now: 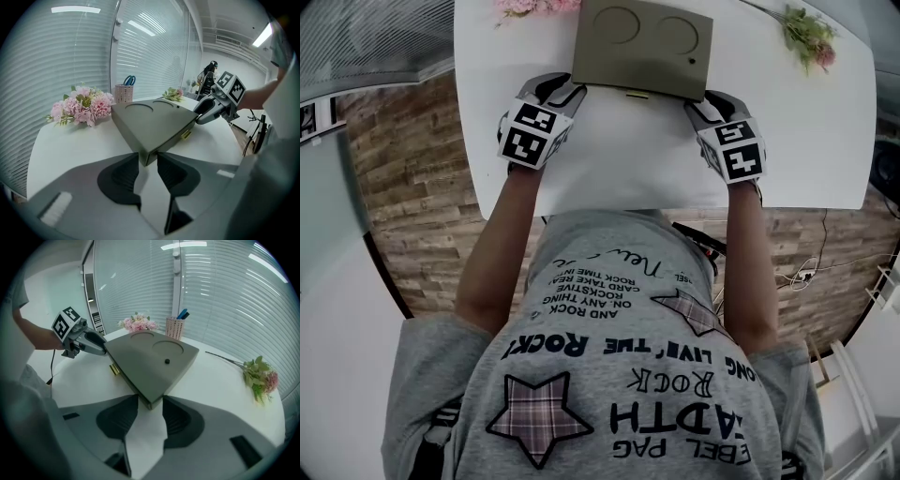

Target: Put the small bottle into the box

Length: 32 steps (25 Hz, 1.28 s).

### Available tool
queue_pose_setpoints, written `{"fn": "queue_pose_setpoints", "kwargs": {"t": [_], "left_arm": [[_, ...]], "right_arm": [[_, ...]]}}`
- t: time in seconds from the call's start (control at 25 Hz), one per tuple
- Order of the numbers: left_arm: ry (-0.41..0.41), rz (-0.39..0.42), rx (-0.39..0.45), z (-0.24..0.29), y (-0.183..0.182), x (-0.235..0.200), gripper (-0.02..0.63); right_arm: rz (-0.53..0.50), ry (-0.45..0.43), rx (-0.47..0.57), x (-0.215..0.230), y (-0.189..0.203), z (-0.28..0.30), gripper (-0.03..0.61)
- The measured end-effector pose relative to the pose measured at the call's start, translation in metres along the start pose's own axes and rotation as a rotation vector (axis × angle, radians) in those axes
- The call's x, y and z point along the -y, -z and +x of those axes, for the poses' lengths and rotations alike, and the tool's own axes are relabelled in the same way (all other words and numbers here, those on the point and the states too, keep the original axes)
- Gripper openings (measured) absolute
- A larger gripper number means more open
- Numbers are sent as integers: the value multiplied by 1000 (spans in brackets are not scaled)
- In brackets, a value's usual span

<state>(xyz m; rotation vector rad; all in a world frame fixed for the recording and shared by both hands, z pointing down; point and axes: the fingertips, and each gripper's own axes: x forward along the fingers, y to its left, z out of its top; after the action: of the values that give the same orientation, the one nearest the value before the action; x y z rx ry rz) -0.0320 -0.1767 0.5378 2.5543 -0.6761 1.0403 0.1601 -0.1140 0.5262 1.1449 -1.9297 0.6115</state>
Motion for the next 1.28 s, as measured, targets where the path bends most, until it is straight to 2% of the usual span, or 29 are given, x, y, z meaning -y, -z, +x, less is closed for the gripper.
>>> {"fn": "queue_pose_setpoints", "kwargs": {"t": [0.08,0.64,0.88,1.12,1.28], "left_arm": [[4,-5,2,0,-1,1,117],[-15,-30,11,-7,-2,0,110],[-8,-122,46,-29,2,2,103],[-51,-132,95,-49,-3,7,40],[-68,-126,130,-59,-11,15,23]], "right_arm": [[6,3,1,0,-1,0,155],[4,8,4,-1,-3,-9,138],[5,15,27,-1,-3,-27,137],[-44,16,70,-10,-10,-44,76],[-20,-9,133,-16,-19,-55,48]]}}
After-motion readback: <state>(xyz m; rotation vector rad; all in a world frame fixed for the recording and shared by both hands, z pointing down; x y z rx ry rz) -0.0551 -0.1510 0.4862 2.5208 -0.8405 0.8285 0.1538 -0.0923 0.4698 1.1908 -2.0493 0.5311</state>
